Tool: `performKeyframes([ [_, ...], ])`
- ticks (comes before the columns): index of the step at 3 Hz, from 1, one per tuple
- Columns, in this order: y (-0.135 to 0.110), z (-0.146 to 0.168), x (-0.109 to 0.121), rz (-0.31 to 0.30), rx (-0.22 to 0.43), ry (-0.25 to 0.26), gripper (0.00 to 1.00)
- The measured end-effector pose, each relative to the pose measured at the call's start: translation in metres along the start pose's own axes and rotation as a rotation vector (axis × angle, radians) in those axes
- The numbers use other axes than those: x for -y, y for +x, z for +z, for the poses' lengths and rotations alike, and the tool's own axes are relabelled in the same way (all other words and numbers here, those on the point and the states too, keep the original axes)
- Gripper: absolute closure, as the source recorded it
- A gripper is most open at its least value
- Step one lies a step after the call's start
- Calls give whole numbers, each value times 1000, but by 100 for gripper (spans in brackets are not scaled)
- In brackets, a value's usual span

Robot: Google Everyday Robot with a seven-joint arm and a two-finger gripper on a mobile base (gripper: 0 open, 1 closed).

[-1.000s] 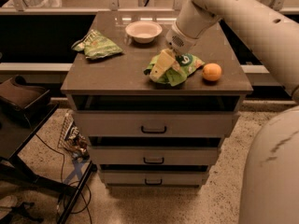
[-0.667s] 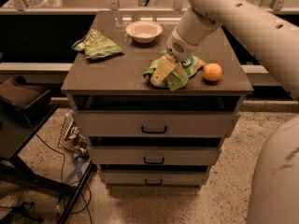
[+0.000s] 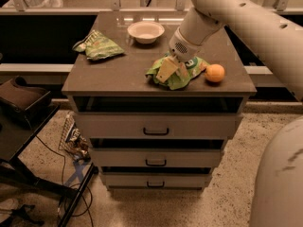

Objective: Place green rice chip bag into paper bowl

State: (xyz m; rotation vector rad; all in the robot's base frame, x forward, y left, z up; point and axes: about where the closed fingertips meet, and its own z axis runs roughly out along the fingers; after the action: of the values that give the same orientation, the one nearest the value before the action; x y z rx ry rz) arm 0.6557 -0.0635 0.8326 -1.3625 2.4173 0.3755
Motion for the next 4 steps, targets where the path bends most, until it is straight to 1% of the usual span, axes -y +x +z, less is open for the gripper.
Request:
performKeyframes([
  [4, -1, -1, 0, 0, 0, 0, 100],
])
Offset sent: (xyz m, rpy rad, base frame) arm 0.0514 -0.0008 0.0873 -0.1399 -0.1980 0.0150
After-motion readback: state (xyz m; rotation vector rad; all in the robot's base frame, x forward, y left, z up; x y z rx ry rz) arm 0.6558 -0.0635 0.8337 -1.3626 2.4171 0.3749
